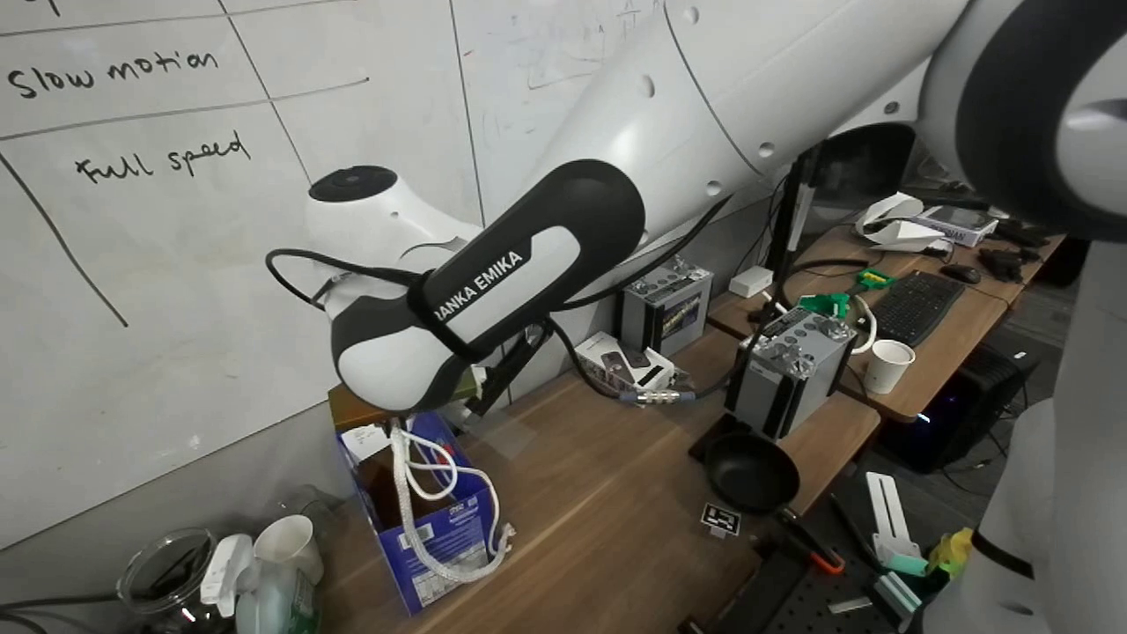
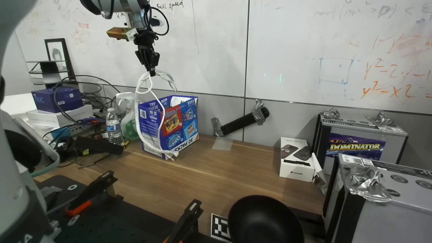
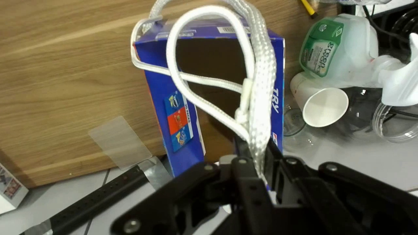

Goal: Put the white ropes in the carton box

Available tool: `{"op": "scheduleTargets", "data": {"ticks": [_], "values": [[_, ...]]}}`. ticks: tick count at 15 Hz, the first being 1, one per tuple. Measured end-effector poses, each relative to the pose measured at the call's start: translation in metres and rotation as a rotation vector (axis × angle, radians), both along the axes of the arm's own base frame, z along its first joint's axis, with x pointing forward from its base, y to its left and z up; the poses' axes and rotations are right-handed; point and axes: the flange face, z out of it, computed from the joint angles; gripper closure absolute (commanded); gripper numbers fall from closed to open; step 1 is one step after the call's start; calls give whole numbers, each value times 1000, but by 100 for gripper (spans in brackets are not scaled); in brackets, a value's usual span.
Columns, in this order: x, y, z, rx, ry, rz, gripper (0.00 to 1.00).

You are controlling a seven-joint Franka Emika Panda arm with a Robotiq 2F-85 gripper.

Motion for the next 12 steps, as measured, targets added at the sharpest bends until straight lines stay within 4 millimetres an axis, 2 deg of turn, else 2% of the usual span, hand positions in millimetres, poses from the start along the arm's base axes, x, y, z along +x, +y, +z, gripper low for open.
{"op": "scheduleTargets", "data": {"ticks": [5,12], "values": [[38,3,-7,13,-53,41,87],[84,-30,-56,-15,-27,33,87]]}}
